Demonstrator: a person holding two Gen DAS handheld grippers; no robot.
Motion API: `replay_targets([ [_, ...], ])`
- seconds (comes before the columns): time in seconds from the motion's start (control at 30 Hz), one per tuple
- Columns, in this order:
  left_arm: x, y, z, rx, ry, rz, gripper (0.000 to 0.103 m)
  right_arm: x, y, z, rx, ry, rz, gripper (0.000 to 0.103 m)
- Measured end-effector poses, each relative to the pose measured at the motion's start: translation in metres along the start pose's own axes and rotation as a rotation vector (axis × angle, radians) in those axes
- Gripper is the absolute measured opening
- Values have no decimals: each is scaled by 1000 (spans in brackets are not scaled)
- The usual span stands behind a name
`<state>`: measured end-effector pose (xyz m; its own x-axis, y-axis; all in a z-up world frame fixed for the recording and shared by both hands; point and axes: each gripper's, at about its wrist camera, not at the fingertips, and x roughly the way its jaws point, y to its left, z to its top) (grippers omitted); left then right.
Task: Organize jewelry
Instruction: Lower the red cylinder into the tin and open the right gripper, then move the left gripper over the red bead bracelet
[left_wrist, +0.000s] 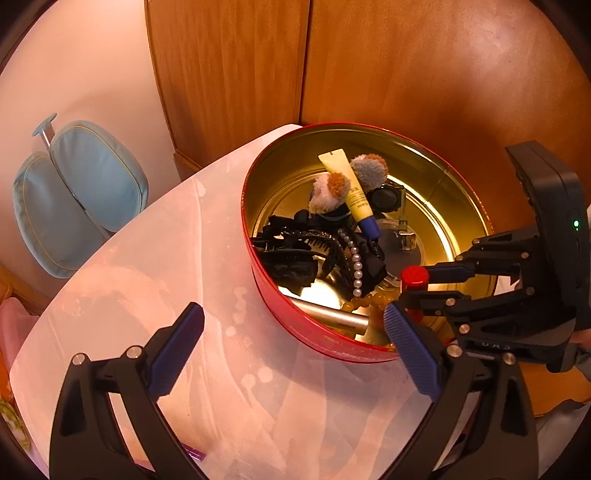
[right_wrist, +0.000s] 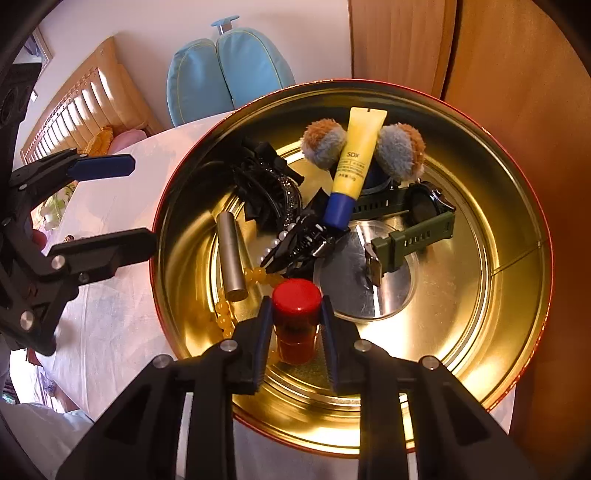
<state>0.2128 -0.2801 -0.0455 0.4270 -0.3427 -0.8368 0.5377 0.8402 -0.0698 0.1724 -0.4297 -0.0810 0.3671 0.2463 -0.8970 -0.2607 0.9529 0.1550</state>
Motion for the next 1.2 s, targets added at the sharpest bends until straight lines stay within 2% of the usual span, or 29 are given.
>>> replay_targets([
  [0.17, -6, 11, -8, -40, -8, 14, 95, 0, 0, 0, -3, 7, -23, 27],
  [0.23, -10, 15, -12, -56, -11, 17, 95, -2, 0, 0, 0, 2, -30, 33],
  [0.3, -15, 17, -16, -70, -14, 17, 95, -6, -1, -1, 9, -12, -42, 51],
  [0.37, -20, 20, -21, -82, -16, 15, 95, -10, -1, -1, 20, -29, -48, 57],
  [0.43, -24, 23, -28, -97, -15, 17, 95, -16, 1, -2, 30, -50, -61, 72],
  [0.5, -29, 26, -37, -109, -10, 20, 95, -23, 5, -3, 41, -80, -70, 92],
  [0.53, -32, 28, -42, -117, -8, 24, 95, -27, 8, -3, 45, -98, -63, 94],
  [0.63, -44, 37, -59, -148, -6, 38, 95, -34, 25, -1, 33, -123, -43, 95],
  [0.9, -91, 77, -118, -258, -13, 126, 95, -36, 96, 7, -101, -148, 33, 96],
  [1.2, -127, 141, -193, -475, -4, 233, 95, -18, 194, 13, -286, -113, 140, 96],
])
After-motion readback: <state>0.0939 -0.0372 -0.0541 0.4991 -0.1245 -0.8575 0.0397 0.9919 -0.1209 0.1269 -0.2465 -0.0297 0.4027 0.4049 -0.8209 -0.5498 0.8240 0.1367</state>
